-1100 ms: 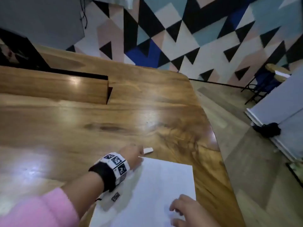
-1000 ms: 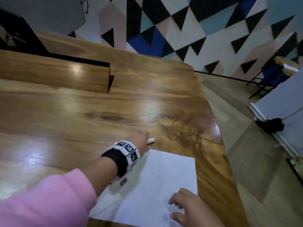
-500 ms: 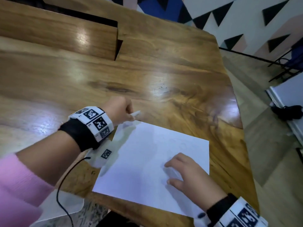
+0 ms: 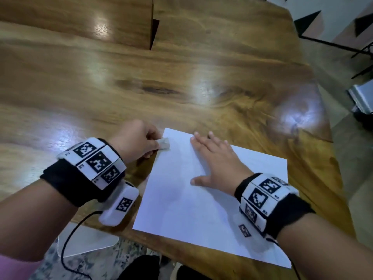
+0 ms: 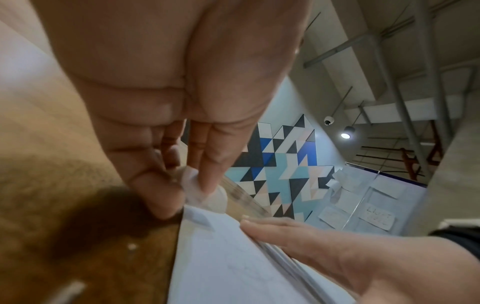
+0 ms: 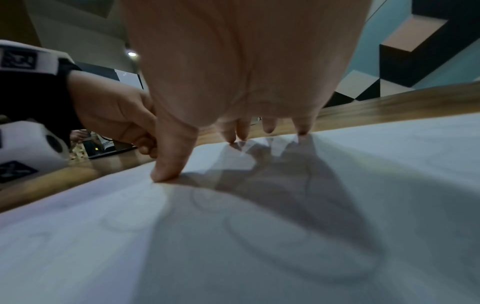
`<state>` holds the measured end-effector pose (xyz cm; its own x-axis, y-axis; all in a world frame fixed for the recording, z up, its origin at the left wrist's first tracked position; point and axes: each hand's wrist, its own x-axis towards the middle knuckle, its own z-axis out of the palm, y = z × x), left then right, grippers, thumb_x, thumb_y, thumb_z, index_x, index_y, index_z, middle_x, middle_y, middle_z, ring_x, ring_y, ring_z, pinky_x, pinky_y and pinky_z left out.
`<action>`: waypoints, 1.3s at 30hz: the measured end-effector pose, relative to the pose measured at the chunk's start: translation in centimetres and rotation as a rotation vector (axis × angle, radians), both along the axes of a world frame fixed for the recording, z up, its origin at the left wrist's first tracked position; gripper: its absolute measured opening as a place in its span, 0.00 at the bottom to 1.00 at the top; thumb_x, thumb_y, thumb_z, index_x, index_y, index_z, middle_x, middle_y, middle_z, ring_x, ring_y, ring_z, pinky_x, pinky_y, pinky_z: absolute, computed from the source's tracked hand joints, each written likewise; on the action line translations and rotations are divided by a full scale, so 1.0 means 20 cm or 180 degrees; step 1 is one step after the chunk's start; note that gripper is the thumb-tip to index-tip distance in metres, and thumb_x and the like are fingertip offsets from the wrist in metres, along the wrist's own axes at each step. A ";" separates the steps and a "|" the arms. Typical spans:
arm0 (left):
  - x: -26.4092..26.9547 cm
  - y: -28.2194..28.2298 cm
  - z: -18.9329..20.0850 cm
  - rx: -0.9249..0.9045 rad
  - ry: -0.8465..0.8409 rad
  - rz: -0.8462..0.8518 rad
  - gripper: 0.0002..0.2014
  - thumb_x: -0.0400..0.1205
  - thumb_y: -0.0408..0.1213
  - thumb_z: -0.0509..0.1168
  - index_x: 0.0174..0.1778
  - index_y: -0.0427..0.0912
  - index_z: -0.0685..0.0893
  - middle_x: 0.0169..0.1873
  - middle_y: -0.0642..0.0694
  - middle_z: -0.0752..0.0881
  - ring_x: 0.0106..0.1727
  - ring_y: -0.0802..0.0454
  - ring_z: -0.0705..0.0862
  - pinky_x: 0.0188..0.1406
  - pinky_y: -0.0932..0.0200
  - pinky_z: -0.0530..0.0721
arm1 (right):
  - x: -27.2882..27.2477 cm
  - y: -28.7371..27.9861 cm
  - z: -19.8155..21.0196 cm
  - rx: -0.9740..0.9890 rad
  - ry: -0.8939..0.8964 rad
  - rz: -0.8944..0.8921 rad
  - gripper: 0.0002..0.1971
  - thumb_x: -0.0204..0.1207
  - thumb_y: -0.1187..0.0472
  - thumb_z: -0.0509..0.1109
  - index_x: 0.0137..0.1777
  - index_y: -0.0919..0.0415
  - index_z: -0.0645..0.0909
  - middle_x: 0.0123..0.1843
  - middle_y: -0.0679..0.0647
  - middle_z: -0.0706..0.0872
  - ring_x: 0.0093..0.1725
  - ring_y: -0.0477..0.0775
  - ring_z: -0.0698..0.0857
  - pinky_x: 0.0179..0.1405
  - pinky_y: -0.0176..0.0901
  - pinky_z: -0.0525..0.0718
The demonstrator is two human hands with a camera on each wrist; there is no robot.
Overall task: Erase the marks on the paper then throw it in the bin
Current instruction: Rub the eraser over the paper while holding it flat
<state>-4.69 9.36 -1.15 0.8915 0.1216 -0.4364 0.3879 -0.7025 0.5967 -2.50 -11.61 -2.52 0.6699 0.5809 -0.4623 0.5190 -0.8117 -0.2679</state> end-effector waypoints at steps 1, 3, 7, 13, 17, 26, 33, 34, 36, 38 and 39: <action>0.01 -0.01 0.00 -0.0010 0.0004 0.0019 0.05 0.76 0.38 0.68 0.36 0.43 0.85 0.21 0.49 0.83 0.22 0.56 0.80 0.20 0.71 0.75 | 0.01 0.01 -0.01 -0.0026 -0.0044 0.0015 0.51 0.69 0.38 0.70 0.82 0.46 0.40 0.84 0.40 0.40 0.83 0.50 0.38 0.80 0.54 0.38; 0.02 -0.03 -0.01 -0.0054 -0.0040 0.0048 0.06 0.74 0.41 0.70 0.38 0.42 0.85 0.21 0.47 0.83 0.23 0.52 0.80 0.24 0.66 0.77 | 0.01 0.01 -0.01 -0.0049 -0.0140 0.0002 0.50 0.67 0.35 0.70 0.82 0.42 0.42 0.83 0.41 0.46 0.82 0.52 0.42 0.80 0.54 0.42; 0.08 -0.06 -0.01 -0.0182 -0.0240 0.0129 0.05 0.74 0.38 0.70 0.41 0.41 0.84 0.26 0.43 0.86 0.27 0.46 0.82 0.35 0.53 0.82 | 0.04 0.04 0.01 -0.0205 -0.0325 0.0098 0.50 0.61 0.32 0.70 0.79 0.33 0.45 0.77 0.45 0.54 0.75 0.54 0.52 0.72 0.55 0.54; 0.14 -0.07 -0.01 0.0208 -0.0446 -0.0043 0.05 0.71 0.40 0.73 0.39 0.45 0.89 0.27 0.50 0.84 0.31 0.53 0.80 0.36 0.61 0.73 | 0.09 0.09 0.00 -0.0333 -0.0439 0.0120 0.52 0.55 0.26 0.69 0.77 0.28 0.45 0.69 0.45 0.59 0.64 0.52 0.57 0.60 0.54 0.62; 0.08 -0.07 0.00 0.0353 -0.0437 -0.0235 0.08 0.69 0.41 0.74 0.41 0.42 0.90 0.33 0.45 0.88 0.38 0.50 0.82 0.36 0.69 0.72 | 0.09 0.09 0.00 -0.0372 -0.0445 0.0117 0.52 0.55 0.25 0.69 0.76 0.28 0.44 0.69 0.44 0.58 0.63 0.52 0.56 0.60 0.54 0.61; 0.14 -0.08 0.02 0.0238 -0.0515 -0.0141 0.06 0.68 0.35 0.75 0.39 0.44 0.89 0.24 0.51 0.83 0.30 0.52 0.81 0.34 0.65 0.77 | 0.09 0.09 0.00 -0.0384 -0.0375 0.0097 0.52 0.56 0.26 0.69 0.77 0.28 0.42 0.71 0.44 0.56 0.66 0.53 0.56 0.62 0.55 0.59; 0.02 -0.09 0.03 0.0236 0.0025 -0.0711 0.05 0.66 0.36 0.76 0.35 0.45 0.89 0.27 0.51 0.86 0.29 0.54 0.82 0.26 0.75 0.72 | 0.09 0.09 0.00 -0.0372 -0.0394 0.0101 0.52 0.56 0.25 0.69 0.77 0.29 0.43 0.71 0.45 0.56 0.66 0.54 0.56 0.62 0.55 0.59; 0.06 -0.09 0.03 0.0293 -0.0156 -0.0568 0.05 0.67 0.36 0.76 0.37 0.44 0.89 0.24 0.53 0.84 0.26 0.56 0.79 0.24 0.74 0.71 | 0.08 0.09 0.00 -0.0371 -0.0400 0.0101 0.52 0.56 0.26 0.69 0.77 0.29 0.43 0.71 0.45 0.56 0.67 0.54 0.56 0.63 0.55 0.59; 0.14 -0.11 0.04 0.0434 -0.0462 -0.0325 0.06 0.69 0.37 0.74 0.39 0.43 0.89 0.23 0.54 0.80 0.26 0.59 0.76 0.25 0.67 0.71 | 0.08 0.09 -0.01 -0.0370 -0.0398 0.0089 0.52 0.57 0.26 0.69 0.77 0.29 0.43 0.72 0.45 0.56 0.67 0.54 0.56 0.64 0.55 0.59; 0.14 -0.12 0.03 0.0544 -0.0471 -0.0306 0.04 0.69 0.37 0.74 0.36 0.42 0.87 0.25 0.51 0.82 0.28 0.54 0.78 0.28 0.64 0.71 | 0.08 0.09 -0.01 -0.0355 -0.0399 0.0088 0.51 0.57 0.26 0.69 0.77 0.29 0.43 0.72 0.46 0.56 0.67 0.54 0.55 0.64 0.56 0.59; 0.09 -0.12 0.03 0.0549 -0.0377 -0.0414 0.04 0.68 0.36 0.74 0.32 0.43 0.86 0.27 0.48 0.85 0.31 0.53 0.80 0.29 0.64 0.73 | 0.08 0.09 -0.01 -0.0346 -0.0406 0.0094 0.51 0.57 0.27 0.69 0.77 0.29 0.44 0.72 0.46 0.56 0.68 0.54 0.56 0.63 0.56 0.59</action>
